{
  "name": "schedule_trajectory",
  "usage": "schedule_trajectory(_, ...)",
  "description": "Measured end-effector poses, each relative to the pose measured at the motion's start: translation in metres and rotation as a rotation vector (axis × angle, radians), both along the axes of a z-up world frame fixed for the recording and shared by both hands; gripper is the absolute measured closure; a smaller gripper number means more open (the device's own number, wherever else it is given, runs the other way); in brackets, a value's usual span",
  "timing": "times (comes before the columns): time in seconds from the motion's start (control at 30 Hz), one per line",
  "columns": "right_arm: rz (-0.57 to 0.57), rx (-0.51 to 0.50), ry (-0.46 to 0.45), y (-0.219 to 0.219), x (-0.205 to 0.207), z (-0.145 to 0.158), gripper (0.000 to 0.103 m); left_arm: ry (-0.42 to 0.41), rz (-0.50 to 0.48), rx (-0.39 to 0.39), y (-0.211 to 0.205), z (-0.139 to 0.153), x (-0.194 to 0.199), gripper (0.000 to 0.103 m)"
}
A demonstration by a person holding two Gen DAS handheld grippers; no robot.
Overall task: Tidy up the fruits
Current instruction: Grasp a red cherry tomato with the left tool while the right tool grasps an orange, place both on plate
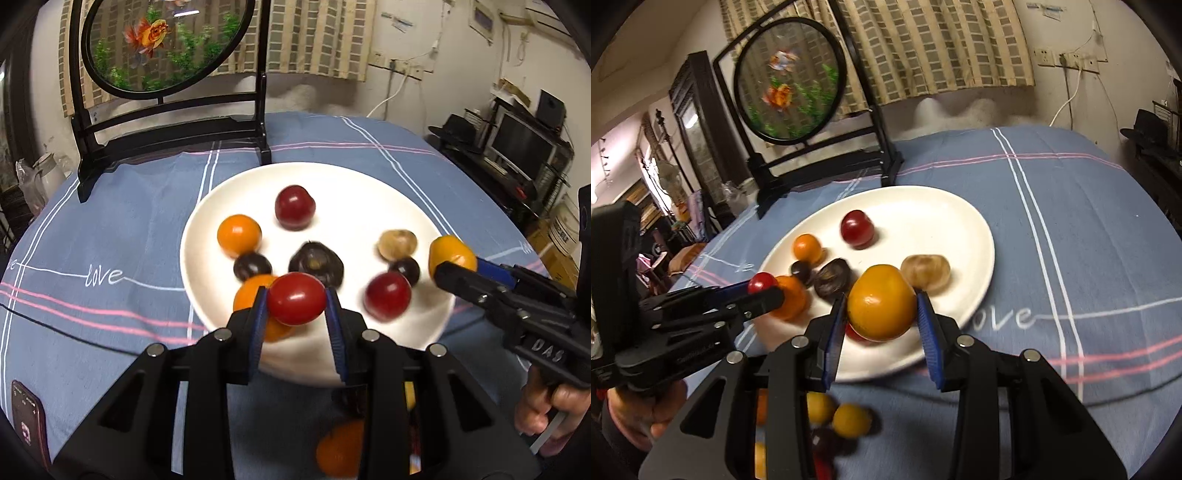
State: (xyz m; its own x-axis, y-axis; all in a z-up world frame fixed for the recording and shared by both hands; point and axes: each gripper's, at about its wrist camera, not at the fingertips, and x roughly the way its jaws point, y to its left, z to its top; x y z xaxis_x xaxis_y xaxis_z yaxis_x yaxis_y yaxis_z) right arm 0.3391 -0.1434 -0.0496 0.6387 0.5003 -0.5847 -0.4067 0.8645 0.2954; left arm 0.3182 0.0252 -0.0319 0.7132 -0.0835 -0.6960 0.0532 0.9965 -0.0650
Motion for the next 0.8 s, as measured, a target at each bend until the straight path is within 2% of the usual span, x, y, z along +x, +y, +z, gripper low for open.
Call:
schedule_trajectory(0.17,-0.009,0.001,0.025,0.004,0.018,-0.007,0.065,0.004,0.015,-0.001,0.001,0.001,0.011,0.072)
schedule_trajectory(0.33,0.001,-0.001,0.019,0.008,0.02,-0.009,0.064,0.007,0.025,-0.002,0.003,0.0,0.016,0.071)
schedule_trajectory(0.37,0.004,-0.004,0.02,0.01,0.02,-0.009,0.061,0.007,0.031,0.003,0.003,0.0,0.016,0.071)
schedule_trajectory(0.4,0.001,-0.008,0.019,0.01,0.019,-0.01,0.058,0.005,0.036,0.011,0.003,0.0,0.015,0.058)
schedule_trajectory(0.43,-0.003,-0.012,0.015,0.01,0.018,-0.009,0.055,-0.001,0.042,0.019,0.003,0.001,0.013,0.037)
schedule_trajectory(0.47,-0.003,-0.016,0.008,0.01,0.015,-0.007,0.055,-0.025,0.058,0.037,0.004,0.004,0.008,0.033)
schedule_trajectory(0.63,0.061,0.007,-0.036,0.0,-0.017,0.013,0.055,-0.083,0.072,0.073,0.021,0.018,-0.025,0.024)
schedule_trajectory(0.7,0.089,0.015,-0.025,-0.001,-0.031,0.015,0.055,-0.092,0.083,0.057,0.03,0.02,-0.035,0.022)
schedule_trajectory(0.8,0.128,0.005,0.005,0.0,-0.051,0.011,0.055,-0.06,0.101,0.006,0.044,0.011,-0.048,0.022)
